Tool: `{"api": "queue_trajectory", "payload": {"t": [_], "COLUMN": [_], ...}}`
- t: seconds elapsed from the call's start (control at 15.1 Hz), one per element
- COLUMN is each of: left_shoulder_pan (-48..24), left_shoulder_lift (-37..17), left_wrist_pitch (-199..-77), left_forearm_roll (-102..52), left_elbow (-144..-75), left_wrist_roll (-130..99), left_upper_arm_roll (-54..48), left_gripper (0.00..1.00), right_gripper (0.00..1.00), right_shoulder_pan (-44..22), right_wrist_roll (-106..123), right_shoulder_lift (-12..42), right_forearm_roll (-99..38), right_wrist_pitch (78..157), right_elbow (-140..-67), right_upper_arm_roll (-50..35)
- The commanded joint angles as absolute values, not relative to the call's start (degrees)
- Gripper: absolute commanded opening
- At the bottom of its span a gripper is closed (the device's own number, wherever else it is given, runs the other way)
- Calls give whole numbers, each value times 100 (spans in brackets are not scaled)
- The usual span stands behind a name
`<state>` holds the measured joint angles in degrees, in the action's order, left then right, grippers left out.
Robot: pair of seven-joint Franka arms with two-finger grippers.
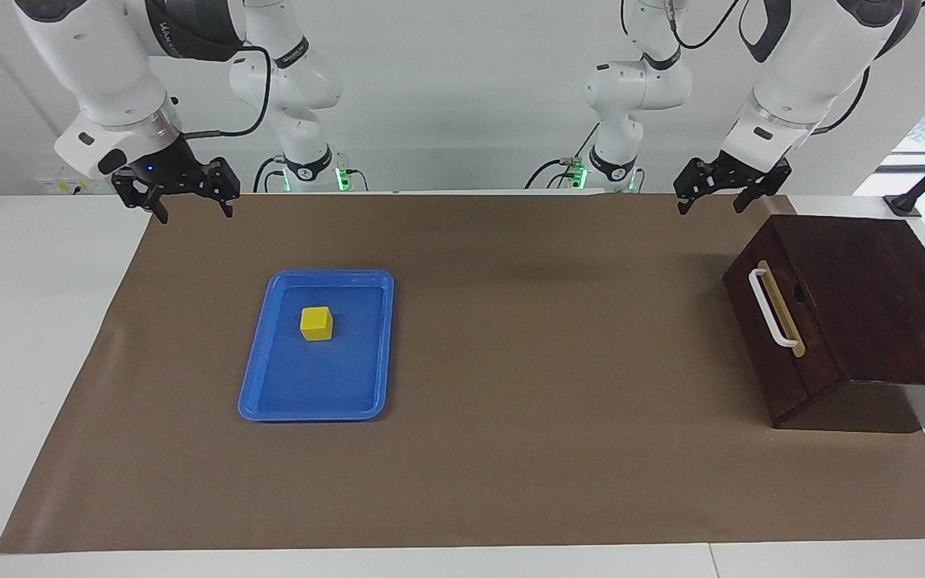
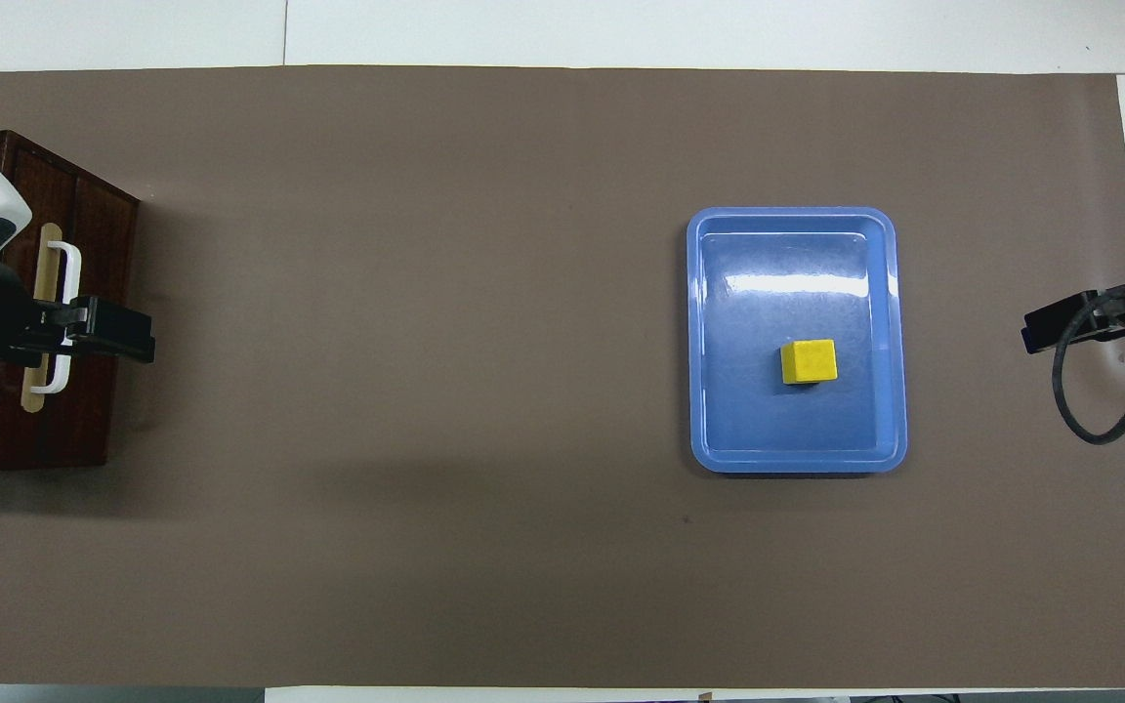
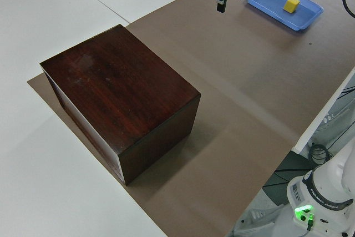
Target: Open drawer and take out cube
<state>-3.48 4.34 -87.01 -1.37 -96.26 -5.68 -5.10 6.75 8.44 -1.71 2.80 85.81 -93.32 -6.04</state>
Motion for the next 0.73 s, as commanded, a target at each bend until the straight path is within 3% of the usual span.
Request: {"api": "queue_trajectory", "payload": {"t": [0.0,0.66], "left_shoulder_pan": [-413,-422], "left_shoulder_lift": [571,545], "left_wrist_pitch": [-8763,-8736], "left_forearm_roll": [-149,-149], "left_elbow": [-9747,-9694], "left_wrist_roll": [-554,-589], "left_upper_arm_roll": [-448,-457], "left_gripper": [100,100], "right_gripper": [100,100], "right_shoulder_pan": [861,844], "right_wrist_roll": [941,809], "right_shoulder_lift": [-79,-88], "right_forearm_roll": [159,114], "right_wrist_pitch": [8411,8437], "right_elbow": [-9123,-9088], "right_upper_arm_roll": [-730,-721]}}
